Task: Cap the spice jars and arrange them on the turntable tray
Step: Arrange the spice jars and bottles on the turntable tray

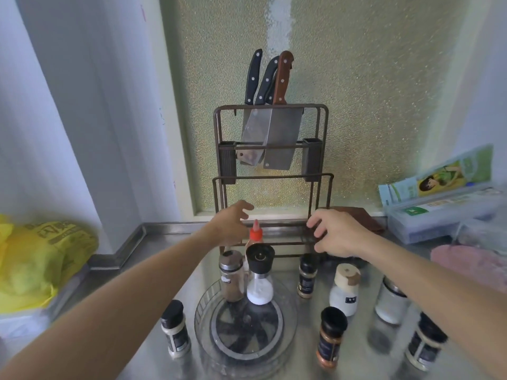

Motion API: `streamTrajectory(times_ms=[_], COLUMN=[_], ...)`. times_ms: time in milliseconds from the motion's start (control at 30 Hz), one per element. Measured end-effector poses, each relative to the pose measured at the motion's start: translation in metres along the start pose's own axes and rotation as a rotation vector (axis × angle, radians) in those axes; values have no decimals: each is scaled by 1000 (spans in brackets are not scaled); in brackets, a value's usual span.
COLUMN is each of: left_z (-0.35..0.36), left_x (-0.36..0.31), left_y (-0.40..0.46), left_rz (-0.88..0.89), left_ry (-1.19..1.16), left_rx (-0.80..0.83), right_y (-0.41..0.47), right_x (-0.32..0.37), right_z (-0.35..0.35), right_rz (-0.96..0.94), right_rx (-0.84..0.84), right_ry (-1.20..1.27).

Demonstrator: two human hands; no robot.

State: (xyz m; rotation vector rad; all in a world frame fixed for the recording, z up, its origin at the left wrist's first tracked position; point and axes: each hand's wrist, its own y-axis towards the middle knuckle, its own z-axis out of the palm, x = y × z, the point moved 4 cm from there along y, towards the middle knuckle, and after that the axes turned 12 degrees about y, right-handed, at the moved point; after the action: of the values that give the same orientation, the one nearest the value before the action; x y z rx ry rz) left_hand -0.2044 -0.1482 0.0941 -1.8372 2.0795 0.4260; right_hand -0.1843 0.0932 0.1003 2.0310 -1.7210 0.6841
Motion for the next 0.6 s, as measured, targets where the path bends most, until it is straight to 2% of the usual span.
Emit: streamTrajectory(times_ms=[100,200,433,600], left_z=[18,29,29,-20], left_x=[7,14,12,8], left_y=[18,29,27,3], left_rz=[3,26,21,20], left_ry=[60,109,122,78], left_rx=[113,130,-17,-140], right_y=[0,1,10,7], right_x=[-7,-11,-21,-18], right_z=[12,30,61,52], right_rz=[-9,-51,-95,-54], right_rx=[87,168,214,179], right_ry=[-45,-137,-321,-375])
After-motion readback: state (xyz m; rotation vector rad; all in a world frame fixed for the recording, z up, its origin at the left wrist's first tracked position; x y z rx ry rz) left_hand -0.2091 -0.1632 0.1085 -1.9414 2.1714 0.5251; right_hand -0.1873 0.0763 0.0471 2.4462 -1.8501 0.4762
